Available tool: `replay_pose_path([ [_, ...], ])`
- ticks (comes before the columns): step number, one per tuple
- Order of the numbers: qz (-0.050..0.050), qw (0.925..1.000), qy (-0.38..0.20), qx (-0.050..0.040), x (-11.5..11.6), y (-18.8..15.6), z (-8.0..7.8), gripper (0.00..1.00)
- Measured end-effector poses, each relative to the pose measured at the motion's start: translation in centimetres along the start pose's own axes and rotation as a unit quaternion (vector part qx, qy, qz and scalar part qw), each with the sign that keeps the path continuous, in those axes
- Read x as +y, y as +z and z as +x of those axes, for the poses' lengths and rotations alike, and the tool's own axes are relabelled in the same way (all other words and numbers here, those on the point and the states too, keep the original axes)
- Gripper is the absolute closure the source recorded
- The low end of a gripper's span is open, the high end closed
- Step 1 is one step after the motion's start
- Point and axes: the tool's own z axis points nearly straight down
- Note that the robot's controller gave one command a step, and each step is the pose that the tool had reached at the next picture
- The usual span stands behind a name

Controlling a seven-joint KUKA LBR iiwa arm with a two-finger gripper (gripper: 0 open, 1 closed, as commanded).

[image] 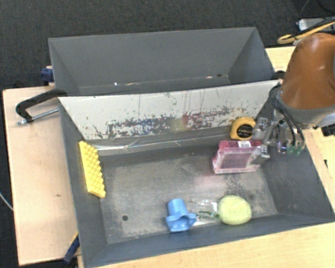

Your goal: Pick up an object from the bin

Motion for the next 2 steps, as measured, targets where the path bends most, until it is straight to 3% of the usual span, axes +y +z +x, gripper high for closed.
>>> replay_pose_path([
  [1, 0.000, 1.0000, 0.003, -0.0070, 0.6, -3.2, -2.2, 1.00],
  [2, 0.000, 1.0000, 0.009, -0.0034, 1.1, -9.9, -2.1, 1.00],
])
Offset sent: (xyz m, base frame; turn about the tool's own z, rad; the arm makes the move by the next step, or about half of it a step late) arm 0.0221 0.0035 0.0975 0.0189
